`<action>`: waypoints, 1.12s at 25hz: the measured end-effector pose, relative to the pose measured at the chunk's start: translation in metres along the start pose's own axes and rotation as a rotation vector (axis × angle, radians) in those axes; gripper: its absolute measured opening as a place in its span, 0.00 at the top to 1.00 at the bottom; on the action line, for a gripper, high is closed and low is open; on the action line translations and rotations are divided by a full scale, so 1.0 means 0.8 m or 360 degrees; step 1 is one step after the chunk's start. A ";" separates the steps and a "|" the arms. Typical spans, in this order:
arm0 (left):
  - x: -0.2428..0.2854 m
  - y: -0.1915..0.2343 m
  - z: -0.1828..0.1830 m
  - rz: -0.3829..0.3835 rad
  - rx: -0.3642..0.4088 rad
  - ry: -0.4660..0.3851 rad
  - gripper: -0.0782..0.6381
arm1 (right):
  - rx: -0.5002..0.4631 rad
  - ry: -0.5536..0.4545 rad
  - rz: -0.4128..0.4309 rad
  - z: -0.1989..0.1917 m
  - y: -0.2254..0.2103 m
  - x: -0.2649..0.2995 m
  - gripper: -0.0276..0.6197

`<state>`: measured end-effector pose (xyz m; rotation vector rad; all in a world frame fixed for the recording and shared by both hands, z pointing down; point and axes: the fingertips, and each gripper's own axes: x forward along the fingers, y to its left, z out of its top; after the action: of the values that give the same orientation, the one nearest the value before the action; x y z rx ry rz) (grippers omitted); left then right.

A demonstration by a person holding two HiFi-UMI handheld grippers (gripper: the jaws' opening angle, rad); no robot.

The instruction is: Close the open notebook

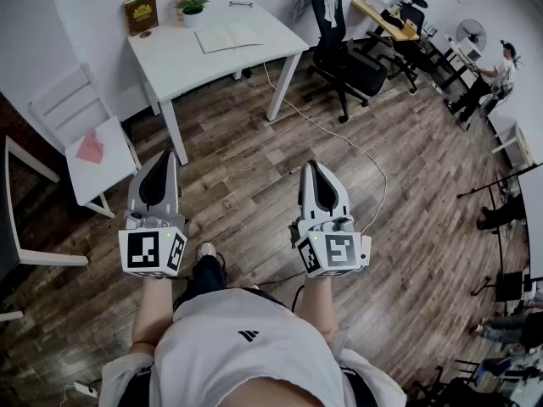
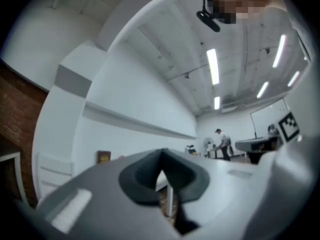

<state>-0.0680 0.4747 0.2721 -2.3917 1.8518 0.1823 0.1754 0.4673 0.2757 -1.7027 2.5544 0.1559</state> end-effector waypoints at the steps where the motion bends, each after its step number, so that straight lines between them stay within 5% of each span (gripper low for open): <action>1: 0.000 0.001 -0.001 -0.0002 -0.0002 0.0002 0.88 | 0.0000 0.0001 -0.0001 -0.001 0.001 0.000 0.96; 28: 0.088 0.099 -0.016 -0.0060 -0.0009 -0.0027 0.88 | 0.0081 -0.0030 -0.0100 -0.019 0.020 0.118 0.96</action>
<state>-0.1267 0.3860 0.2719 -2.4189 1.8001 0.2047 0.1244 0.3852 0.2808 -1.7522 2.4660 0.1024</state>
